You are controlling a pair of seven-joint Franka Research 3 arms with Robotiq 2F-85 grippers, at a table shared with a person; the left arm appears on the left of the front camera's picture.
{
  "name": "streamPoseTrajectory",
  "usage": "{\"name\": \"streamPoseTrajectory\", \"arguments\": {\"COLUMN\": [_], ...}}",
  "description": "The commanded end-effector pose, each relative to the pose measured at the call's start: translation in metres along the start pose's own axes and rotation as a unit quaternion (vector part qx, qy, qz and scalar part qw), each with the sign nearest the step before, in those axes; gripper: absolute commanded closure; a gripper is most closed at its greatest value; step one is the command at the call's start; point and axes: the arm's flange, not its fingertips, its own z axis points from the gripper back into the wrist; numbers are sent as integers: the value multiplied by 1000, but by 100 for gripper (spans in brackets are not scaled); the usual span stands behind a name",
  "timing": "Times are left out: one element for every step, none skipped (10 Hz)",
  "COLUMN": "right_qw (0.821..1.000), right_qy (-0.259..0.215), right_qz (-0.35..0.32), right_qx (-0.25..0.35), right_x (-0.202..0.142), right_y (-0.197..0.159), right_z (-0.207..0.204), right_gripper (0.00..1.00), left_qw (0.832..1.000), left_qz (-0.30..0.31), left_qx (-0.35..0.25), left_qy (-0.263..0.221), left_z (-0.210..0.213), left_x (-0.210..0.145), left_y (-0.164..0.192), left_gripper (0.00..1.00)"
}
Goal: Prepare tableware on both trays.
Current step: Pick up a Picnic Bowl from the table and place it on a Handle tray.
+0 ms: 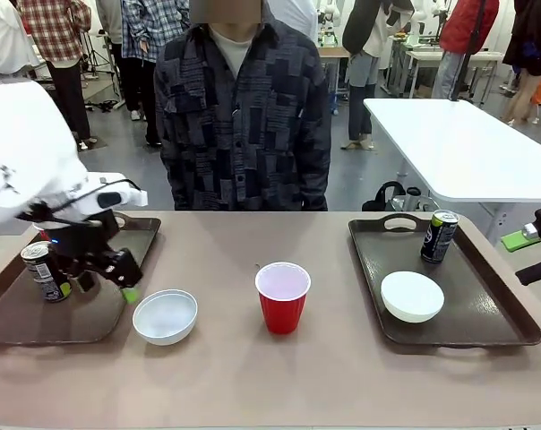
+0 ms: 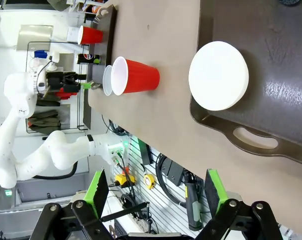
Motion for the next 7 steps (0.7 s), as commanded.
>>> {"name": "streamPoseTrajectory", "arguments": {"right_qw": [1000, 1000, 1000, 1000, 1000, 1000, 1000], "right_qy": [-6, -6, -6, -6, -6, -6, -6], "right_qz": [6, 6, 6, 6, 6, 6, 6], "right_qx": [13, 13, 13, 13, 13, 13, 13], "right_x": [1, 1, 1, 1, 1, 1, 1], "right_y": [0, 0, 0, 0, 0, 0, 0], "right_z": [0, 0, 0, 0, 0, 0, 0], "right_gripper": [0, 0, 0, 0, 0, 0, 0], "left_qw": [998, 998, 1000, 1000, 1000, 1000, 1000], "left_qz": [43, 36, 14, 14, 14, 14, 14], "left_qx": [34, 44, 6, 6, 6, 6, 6], "left_qy": [-34, -37, -15, -15, -15, -15, -15], "left_z": [-45, -43, -13, -13, -13, -13, -13], "left_x": [-28, -33, 9, 9, 9, 9, 9], "left_y": [-9, -12, -7, -7, -7, -7, -7], "left_gripper": [0, 0, 0, 0, 0, 0, 0]}}
